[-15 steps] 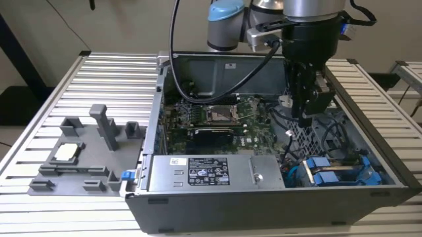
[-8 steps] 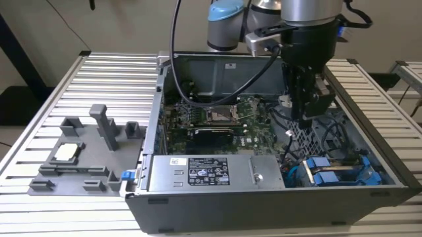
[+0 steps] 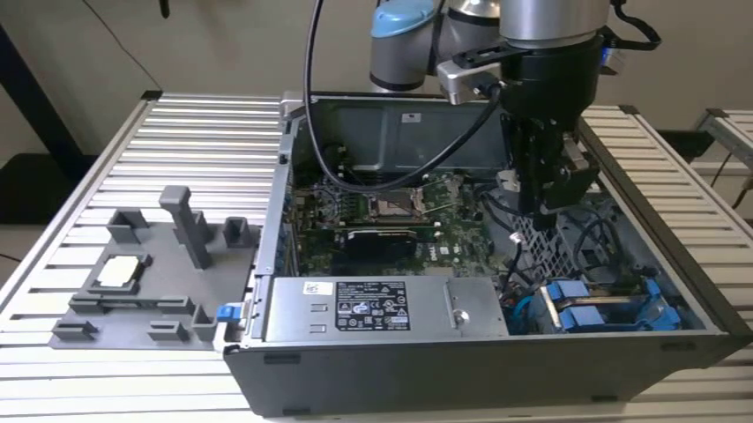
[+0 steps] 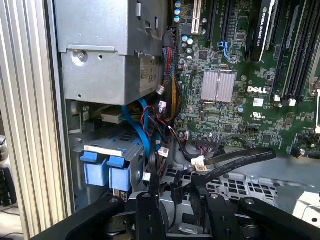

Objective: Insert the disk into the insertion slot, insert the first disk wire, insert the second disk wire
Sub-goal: 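Insert the second disk wire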

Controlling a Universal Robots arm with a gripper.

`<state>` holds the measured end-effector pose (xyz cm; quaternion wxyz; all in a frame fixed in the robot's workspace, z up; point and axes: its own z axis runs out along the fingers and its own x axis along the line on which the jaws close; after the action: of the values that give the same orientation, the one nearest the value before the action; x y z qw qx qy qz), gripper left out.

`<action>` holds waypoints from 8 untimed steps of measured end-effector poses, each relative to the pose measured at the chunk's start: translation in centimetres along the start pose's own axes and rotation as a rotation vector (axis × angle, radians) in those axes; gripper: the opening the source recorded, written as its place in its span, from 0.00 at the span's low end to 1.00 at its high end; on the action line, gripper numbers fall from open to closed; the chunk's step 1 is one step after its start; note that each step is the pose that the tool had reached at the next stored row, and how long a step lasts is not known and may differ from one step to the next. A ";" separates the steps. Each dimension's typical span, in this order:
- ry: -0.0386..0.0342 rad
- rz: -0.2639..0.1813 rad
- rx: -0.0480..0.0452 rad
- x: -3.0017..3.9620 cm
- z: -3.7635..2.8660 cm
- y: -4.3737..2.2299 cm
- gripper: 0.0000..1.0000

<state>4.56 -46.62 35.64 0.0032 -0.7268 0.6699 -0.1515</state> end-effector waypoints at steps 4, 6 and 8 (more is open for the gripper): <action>0.0002 0.000 -0.0001 0.00 0.00 0.01 0.39; 0.0004 0.000 0.0000 0.00 0.00 0.00 0.37; 0.0003 0.000 0.0000 0.00 0.00 0.00 0.29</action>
<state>4.56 -46.62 35.64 0.0031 -0.7268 0.6699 -0.1517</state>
